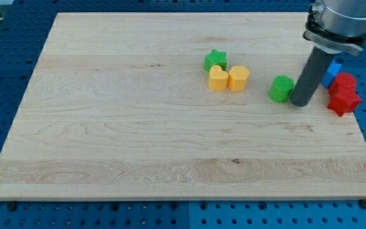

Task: Move the green circle to the top of the yellow hexagon

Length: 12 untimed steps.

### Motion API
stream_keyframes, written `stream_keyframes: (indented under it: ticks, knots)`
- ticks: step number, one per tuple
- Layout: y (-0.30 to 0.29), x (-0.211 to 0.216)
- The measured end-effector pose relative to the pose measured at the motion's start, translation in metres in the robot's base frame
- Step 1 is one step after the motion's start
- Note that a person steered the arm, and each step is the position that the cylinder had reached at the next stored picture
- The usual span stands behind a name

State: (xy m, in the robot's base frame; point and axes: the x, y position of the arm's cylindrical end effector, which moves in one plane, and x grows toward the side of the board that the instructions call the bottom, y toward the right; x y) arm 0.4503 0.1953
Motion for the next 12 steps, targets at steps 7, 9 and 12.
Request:
stream_keyframes:
  ticks: [7,9,12]
  knots:
    - [-0.051,-0.072]
    - [-0.057,-0.091]
    - [-0.072,-0.125]
